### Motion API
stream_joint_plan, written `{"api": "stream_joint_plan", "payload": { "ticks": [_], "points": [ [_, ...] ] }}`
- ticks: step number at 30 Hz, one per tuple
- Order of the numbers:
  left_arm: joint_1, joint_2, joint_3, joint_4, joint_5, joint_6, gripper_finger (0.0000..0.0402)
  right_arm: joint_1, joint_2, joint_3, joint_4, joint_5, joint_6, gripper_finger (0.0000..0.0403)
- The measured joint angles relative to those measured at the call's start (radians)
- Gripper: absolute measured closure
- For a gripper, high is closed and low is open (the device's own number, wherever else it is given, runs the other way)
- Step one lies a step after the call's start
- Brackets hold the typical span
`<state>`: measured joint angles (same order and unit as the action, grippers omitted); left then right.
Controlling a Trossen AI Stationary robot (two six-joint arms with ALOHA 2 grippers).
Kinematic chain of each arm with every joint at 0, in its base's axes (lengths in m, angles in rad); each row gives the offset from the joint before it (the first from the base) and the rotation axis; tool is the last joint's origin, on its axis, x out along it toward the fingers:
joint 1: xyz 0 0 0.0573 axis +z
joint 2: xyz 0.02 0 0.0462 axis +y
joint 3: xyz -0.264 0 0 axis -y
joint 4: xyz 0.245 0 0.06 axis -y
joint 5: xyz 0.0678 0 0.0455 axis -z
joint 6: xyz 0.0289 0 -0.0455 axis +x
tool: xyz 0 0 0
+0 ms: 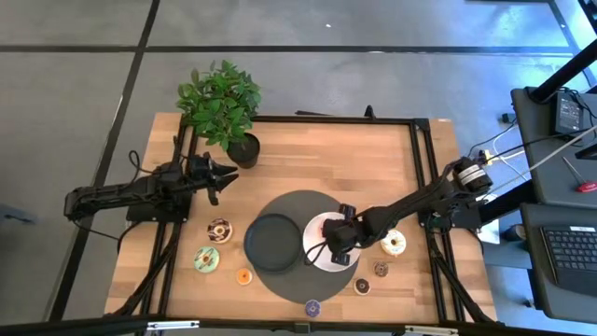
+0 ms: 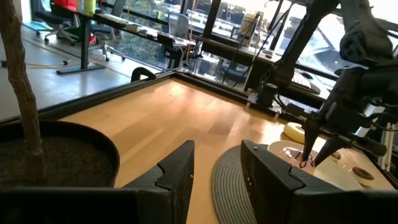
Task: Pick & Place donuts
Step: Put the large purple donut onto the white plate
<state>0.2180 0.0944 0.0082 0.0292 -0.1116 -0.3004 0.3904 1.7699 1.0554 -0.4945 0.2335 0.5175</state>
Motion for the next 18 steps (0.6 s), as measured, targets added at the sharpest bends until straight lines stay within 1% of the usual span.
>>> {"api": "stream_joint_plan", "payload": {
  "ticks": [7, 10, 18],
  "points": [
    [0.0, 0.01, 0.0, 0.0, -0.002, 0.0, 0.0274, 0.0, 0.013, 0.015, -0.012, 0.001, -0.002, 0.0319],
    [0.0, 0.01, 0.0, 0.0, -0.002, 0.0, 0.0274, 0.0, 0.013, 0.015, -0.014, 0.001, -0.002, 0.0311],
    [0.0, 0.01, 0.0, 0.0, -0.002, 0.0, 0.0274, -0.001, 0.012, 0.015, -0.034, 0.004, -0.006, 0.0251]
  ]
}}
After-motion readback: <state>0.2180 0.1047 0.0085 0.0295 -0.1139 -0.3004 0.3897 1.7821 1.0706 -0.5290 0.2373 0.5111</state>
